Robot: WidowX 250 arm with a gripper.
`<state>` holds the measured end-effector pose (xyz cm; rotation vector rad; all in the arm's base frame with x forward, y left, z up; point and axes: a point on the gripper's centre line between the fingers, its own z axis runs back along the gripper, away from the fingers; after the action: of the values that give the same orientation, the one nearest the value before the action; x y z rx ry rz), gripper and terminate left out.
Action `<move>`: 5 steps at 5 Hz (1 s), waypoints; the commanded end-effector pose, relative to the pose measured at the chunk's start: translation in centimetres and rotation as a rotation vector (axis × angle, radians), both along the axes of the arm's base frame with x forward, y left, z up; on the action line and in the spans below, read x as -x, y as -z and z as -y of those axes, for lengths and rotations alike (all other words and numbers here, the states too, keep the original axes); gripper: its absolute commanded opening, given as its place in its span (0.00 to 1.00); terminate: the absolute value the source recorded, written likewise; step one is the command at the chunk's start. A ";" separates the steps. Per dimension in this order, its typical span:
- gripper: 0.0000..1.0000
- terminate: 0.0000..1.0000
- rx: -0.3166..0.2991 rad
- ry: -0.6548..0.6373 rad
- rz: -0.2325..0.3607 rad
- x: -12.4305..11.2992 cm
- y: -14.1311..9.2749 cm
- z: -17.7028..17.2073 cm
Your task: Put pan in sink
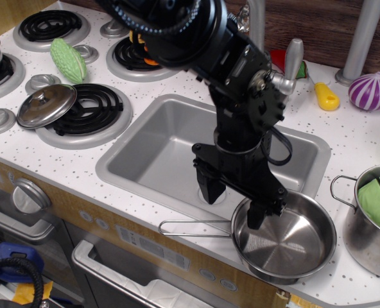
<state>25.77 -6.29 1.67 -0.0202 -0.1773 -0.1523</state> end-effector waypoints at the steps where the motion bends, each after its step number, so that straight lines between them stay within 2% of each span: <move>1: 1.00 0.00 -0.003 -0.004 0.048 -0.6 0.4 -0.5; 2: 0.00 0.00 -0.014 -0.025 0.060 -1.3 0.7 -0.4; 4: 0.00 0.00 0.015 -0.031 0.077 -1.6 0.8 -0.2; 5: 0.00 0.00 -0.017 -0.017 0.041 -2.0 -0.5 -0.9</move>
<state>27.30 -3.71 1.33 -0.0095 -0.1319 -0.2012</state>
